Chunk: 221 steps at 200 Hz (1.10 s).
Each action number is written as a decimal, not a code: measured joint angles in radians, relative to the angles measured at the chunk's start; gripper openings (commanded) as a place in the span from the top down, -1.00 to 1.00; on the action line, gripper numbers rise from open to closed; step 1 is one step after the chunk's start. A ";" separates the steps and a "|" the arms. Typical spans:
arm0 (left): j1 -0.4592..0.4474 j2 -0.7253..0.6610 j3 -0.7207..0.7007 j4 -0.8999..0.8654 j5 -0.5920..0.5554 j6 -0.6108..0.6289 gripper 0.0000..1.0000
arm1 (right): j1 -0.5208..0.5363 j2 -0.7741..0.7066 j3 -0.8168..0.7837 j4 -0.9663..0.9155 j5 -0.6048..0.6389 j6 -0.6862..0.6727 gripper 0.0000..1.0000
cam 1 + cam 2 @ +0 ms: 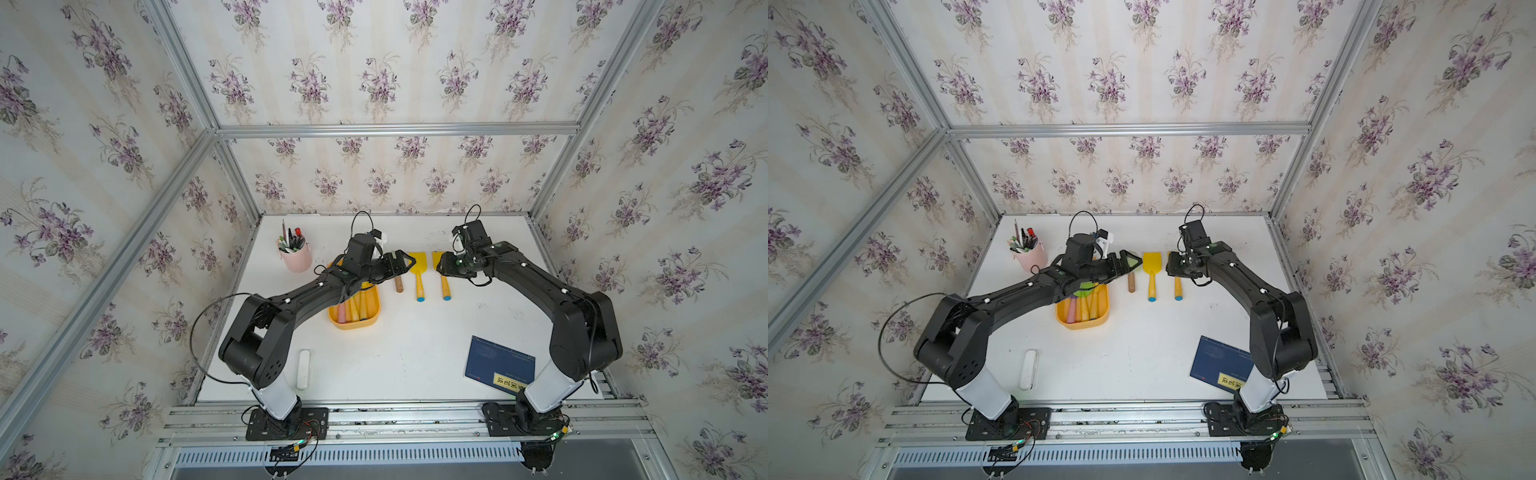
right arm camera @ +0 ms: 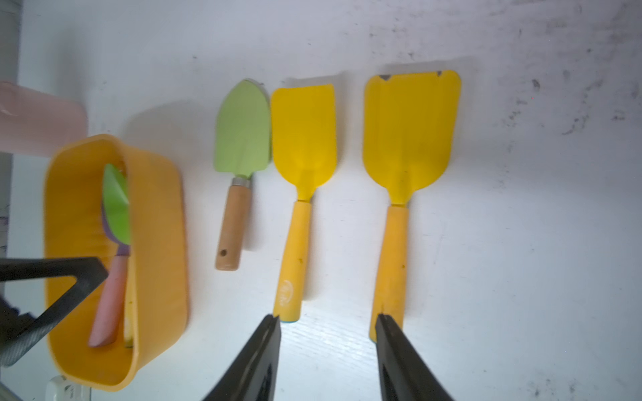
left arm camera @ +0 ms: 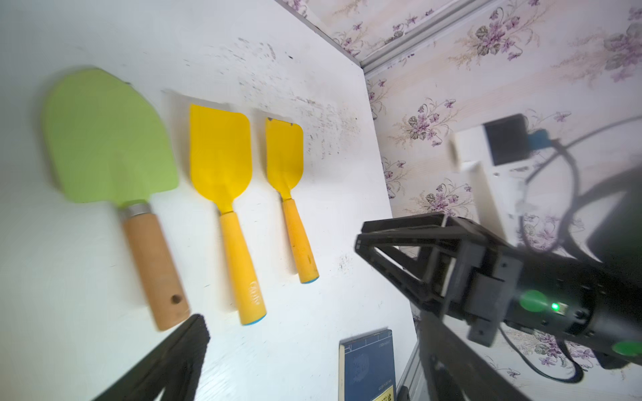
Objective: Take the shovel out of the storage box
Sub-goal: Pick up the shovel from the storage box.
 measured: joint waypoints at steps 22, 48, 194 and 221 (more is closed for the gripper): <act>0.096 -0.128 -0.065 -0.090 0.035 0.047 -0.84 | 0.096 -0.016 0.062 -0.011 0.007 0.026 0.02; 0.254 -0.326 -0.146 -0.226 0.081 0.127 -0.84 | 0.253 0.013 0.151 -0.024 0.019 0.055 0.02; 0.660 -0.468 -0.478 -0.269 0.326 0.193 -0.68 | 0.502 0.602 0.576 -0.063 -0.023 0.126 0.16; 0.660 -0.466 -0.490 -0.249 0.329 0.193 -0.69 | 0.510 0.645 0.604 -0.063 -0.031 0.126 0.16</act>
